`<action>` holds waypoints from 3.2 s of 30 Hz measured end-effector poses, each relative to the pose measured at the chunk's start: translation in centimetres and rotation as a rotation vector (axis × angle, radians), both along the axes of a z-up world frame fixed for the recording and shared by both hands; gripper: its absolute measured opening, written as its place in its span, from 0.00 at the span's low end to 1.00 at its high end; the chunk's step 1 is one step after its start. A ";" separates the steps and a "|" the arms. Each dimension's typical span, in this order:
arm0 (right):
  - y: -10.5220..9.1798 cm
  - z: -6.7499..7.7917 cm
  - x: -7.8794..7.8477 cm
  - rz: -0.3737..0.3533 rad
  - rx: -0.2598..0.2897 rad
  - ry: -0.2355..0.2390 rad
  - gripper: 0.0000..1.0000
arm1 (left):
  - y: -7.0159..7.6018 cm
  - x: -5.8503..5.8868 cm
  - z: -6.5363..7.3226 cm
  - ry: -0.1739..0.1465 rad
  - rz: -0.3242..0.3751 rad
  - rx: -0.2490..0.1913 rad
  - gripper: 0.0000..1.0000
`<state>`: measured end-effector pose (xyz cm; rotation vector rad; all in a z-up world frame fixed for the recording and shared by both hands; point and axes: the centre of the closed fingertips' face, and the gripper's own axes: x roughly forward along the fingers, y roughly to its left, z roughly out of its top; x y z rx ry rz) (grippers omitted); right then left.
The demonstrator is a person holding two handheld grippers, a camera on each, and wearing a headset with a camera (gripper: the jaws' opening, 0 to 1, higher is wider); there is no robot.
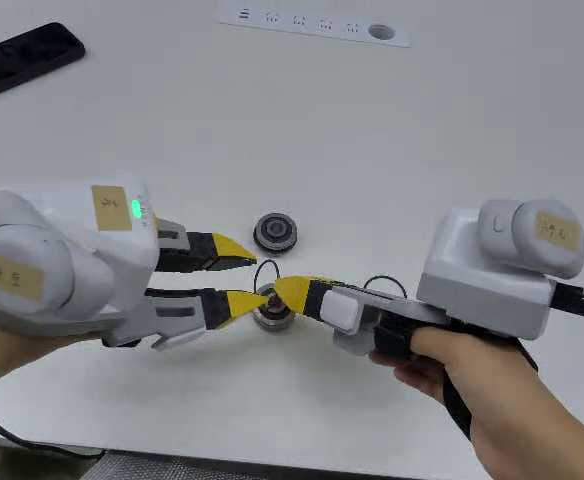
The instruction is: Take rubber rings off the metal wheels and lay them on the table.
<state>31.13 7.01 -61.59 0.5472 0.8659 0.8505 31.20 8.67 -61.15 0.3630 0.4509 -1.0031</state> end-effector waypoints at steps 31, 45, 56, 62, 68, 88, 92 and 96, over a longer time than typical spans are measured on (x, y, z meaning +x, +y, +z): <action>-11.1 -4.8 1.6 -0.341 -0.126 0.184 0.02 | 1.2 1.0 1.6 -0.005 0.100 -0.066 0.25; -12.3 -5.0 2.0 -0.370 -0.183 0.179 0.06 | 1.1 0.9 0.7 -0.001 0.092 -0.039 0.26; -11.8 -3.0 3.2 -0.350 -0.158 0.089 0.12 | 1.0 2.8 0.1 0.001 0.075 -0.018 0.26; -11.1 -2.9 3.4 -0.287 -0.192 0.047 0.12 | 0.9 5.3 -1.3 0.012 0.072 0.033 0.21; -10.8 -3.0 3.6 -0.287 -0.173 0.058 0.12 | 0.2 6.7 -1.9 0.018 0.052 0.034 0.21; -10.4 -2.8 4.3 -0.304 -0.127 0.076 0.12 | -0.7 7.8 -3.8 0.064 -0.001 0.071 0.17; -10.2 -2.6 4.4 -0.304 -0.122 0.073 0.12 | -0.9 7.6 -4.1 0.075 -0.013 0.074 0.16; -10.3 -2.8 4.3 -0.295 -0.136 0.069 0.12 | -0.9 7.6 -4.2 0.080 -0.013 0.072 0.16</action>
